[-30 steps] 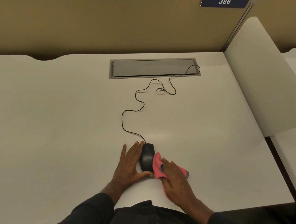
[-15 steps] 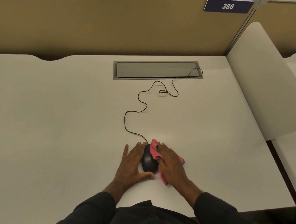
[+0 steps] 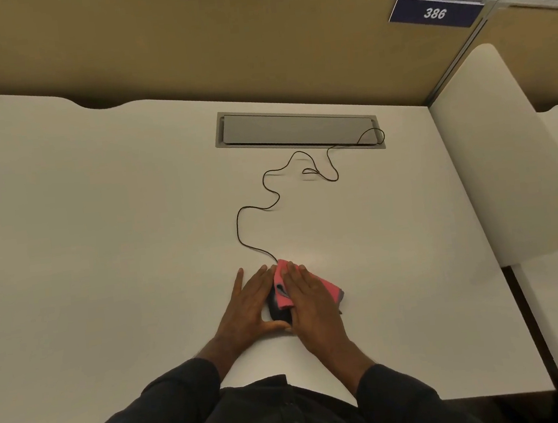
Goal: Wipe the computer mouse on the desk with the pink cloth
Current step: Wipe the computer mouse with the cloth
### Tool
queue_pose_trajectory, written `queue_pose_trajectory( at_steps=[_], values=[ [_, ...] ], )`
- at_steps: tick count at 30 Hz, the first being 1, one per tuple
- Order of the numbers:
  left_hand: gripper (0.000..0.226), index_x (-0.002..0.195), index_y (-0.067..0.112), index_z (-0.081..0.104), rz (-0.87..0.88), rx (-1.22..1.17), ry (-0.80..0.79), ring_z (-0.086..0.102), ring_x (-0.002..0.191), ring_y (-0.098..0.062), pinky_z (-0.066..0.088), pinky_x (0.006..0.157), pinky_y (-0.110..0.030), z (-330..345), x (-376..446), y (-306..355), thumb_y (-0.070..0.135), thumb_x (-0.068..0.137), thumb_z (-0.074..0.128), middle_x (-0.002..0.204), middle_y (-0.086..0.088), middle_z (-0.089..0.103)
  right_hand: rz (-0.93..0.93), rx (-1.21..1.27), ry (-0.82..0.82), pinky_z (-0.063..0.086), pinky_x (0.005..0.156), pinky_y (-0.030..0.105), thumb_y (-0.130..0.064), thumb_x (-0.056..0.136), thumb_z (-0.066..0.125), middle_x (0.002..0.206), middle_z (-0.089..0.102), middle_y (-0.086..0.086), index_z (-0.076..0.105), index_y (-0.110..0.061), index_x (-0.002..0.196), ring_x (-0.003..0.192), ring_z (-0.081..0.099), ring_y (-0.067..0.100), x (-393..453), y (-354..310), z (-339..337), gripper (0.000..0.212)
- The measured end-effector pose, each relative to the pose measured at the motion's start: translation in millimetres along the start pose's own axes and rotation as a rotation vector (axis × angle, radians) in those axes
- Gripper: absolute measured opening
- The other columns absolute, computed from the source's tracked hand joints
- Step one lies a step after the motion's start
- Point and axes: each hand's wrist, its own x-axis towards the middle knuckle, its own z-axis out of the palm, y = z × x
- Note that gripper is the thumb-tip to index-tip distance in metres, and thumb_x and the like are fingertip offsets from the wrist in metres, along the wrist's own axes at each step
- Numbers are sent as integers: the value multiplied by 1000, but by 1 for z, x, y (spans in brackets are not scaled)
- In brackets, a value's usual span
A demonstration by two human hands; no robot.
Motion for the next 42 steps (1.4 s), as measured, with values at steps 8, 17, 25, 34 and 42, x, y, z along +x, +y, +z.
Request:
queue_pose_trajectory(
  at_steps=[8, 17, 25, 34, 42],
  values=[
    [107, 153, 21, 10, 10, 5, -27, 9, 151, -19, -7, 121, -51, -2, 0, 0, 87, 74, 38, 162, -1, 12, -63, -33, 68, 5, 117, 38, -16, 79, 76, 154, 26, 9, 38, -5, 146, 140, 35, 32, -33, -16, 2, 78],
    [105, 153, 19, 15, 38, -45, 21, 24, 146, -25, -3, 119, -49, 0, 1, -1, 84, 76, 44, 157, -5, 25, 6, -45, 187, 46, 96, 41, -20, 47, 97, 128, 63, 17, 61, 2, 125, 113, 63, 33, -28, -25, 12, 89],
    [107, 154, 18, 22, -2, -58, 26, 19, 149, -16, -2, 121, -50, 2, 3, -1, 86, 75, 46, 159, 3, 18, 111, 36, 33, -2, 115, 28, -38, 94, 58, 162, 15, 3, 13, -18, 156, 149, 14, 20, 23, -13, 4, 79],
    [115, 153, 16, 15, -14, -45, 26, 18, 150, -18, 3, 121, -56, -5, 3, 5, 89, 70, 43, 160, -4, 23, 172, 380, 156, 23, 119, 38, -18, 99, 52, 153, 39, 5, 33, -16, 150, 142, 35, 23, 21, -7, 4, 55],
    [114, 153, 13, 14, -15, -36, 12, 18, 150, -21, 2, 122, -56, -6, 2, 5, 82, 70, 53, 161, -7, 22, 170, 488, 160, 29, 117, 44, -28, 98, 54, 157, 30, 3, 16, -25, 153, 142, 34, 22, -18, 1, 23, 67]
  ],
)
